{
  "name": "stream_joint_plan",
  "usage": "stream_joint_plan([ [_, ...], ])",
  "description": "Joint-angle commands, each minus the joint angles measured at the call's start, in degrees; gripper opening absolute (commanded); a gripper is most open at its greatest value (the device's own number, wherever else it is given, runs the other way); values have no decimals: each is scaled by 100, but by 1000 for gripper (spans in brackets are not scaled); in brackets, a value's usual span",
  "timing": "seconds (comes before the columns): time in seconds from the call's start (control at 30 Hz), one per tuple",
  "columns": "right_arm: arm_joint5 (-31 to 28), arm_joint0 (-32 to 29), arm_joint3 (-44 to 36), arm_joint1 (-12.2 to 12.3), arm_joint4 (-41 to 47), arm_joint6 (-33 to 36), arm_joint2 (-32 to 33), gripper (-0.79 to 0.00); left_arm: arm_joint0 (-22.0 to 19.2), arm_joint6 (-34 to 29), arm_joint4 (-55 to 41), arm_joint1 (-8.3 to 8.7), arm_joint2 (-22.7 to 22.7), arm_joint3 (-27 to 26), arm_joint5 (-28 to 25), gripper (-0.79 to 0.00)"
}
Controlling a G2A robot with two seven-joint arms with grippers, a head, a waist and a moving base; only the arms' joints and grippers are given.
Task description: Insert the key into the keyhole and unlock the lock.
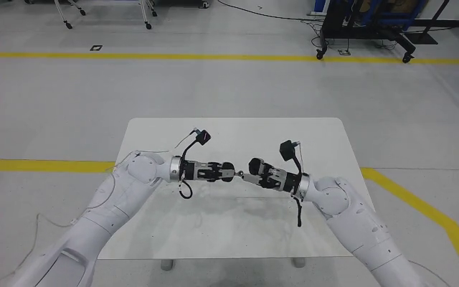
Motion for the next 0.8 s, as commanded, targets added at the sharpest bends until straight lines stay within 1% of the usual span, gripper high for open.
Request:
stream_joint_plan([
  [0.0,18,49,37,-14,73,73,-57,-499,-24,20,-25,8,52,19,-19,-785],
  [0.07,-31,92,79,-23,206,187,-113,-533,-41,35,-39,20,98,19,-34,-785],
  [0.33,-93,233,228,-42,469,490,-226,-600,-127,72,-63,74,288,22,-71,-785],
  [0.43,-154,252,248,-42,525,572,-247,-690,-170,73,-77,80,357,51,-72,-785],
  [0.5,-170,258,257,-40,542,610,-253,-785,-200,77,-87,78,401,75,-77,-785],
  [0.77,-241,300,296,-43,639,757,-318,-785,-316,115,-102,58,543,198,-114,-785],
])
